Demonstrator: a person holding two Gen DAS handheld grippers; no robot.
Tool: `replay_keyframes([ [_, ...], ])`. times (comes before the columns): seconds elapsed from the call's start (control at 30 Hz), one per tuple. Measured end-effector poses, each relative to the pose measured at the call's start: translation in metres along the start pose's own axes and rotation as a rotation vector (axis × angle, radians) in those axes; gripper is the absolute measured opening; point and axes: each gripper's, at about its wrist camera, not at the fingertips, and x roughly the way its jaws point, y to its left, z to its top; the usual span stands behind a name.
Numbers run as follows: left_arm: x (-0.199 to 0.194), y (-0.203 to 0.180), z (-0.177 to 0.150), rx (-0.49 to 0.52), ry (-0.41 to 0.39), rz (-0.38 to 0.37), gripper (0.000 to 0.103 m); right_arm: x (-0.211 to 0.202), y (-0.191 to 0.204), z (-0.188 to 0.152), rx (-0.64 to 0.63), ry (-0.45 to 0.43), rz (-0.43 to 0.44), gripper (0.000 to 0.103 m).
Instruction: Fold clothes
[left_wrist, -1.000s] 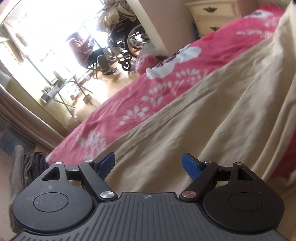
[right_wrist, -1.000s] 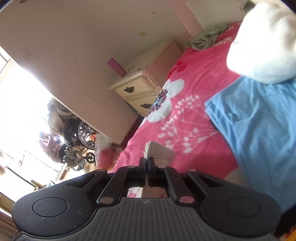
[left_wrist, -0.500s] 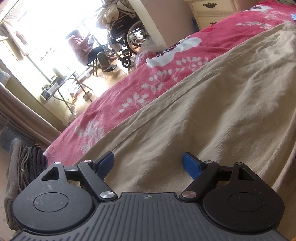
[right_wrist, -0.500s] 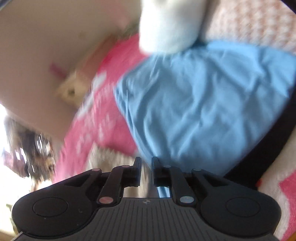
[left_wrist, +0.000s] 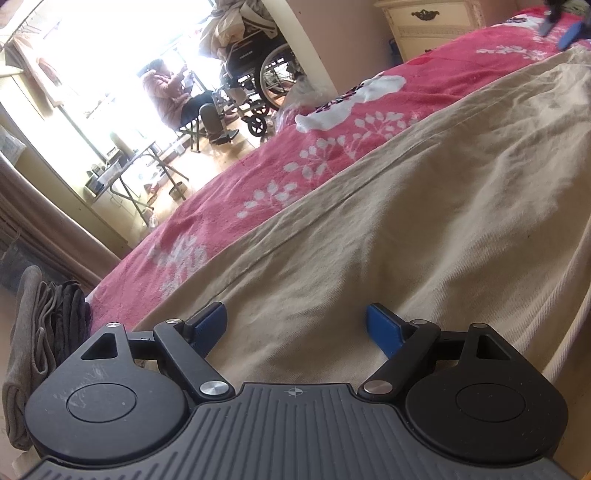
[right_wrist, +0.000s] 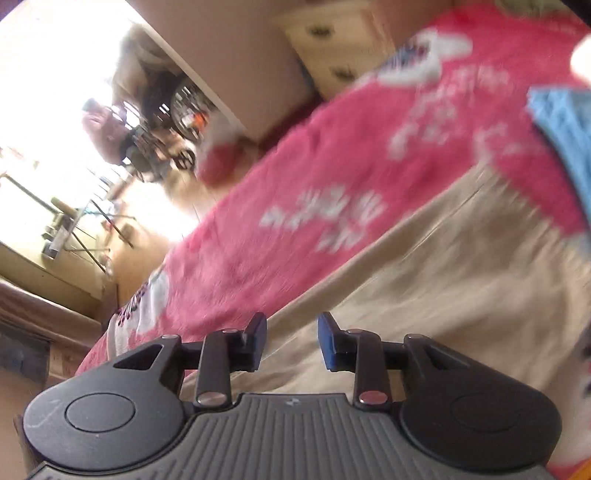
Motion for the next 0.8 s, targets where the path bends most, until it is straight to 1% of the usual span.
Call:
replay_keyframes([
  [0.07,-0.001,-0.002,-0.002,-0.004,-0.007,0.01,0.084,0.018,0.015,0.001,0.023,0.075,0.025,0.034],
  [0.1,-0.001,-0.003,-0.003,-0.004,-0.012,0.015,0.084,0.024,0.02,0.0,0.038,0.104,0.022,0.034],
  [0.23,-0.002,-0.007,-0.006,0.008,-0.028,0.033,0.084,0.052,0.035,-0.002,0.065,0.212,-0.058,0.036],
  [0.3,-0.002,-0.007,-0.007,0.011,-0.035,0.039,0.084,0.066,0.038,-0.002,0.07,0.246,-0.099,0.036],
  [0.43,-0.003,-0.009,-0.008,0.017,-0.049,0.05,0.084,0.071,0.051,0.004,0.012,0.253,-0.15,0.037],
  [0.57,-0.004,-0.01,-0.01,0.014,-0.062,0.057,0.084,0.08,0.054,0.012,0.079,0.298,-0.188,0.038],
  [0.63,-0.005,-0.01,-0.011,0.009,-0.065,0.059,0.084,0.086,0.056,0.016,0.098,0.293,-0.208,0.038],
  [0.8,-0.005,-0.009,-0.011,-0.003,-0.067,0.056,0.084,0.096,0.067,0.011,0.034,0.272,-0.259,0.037],
])
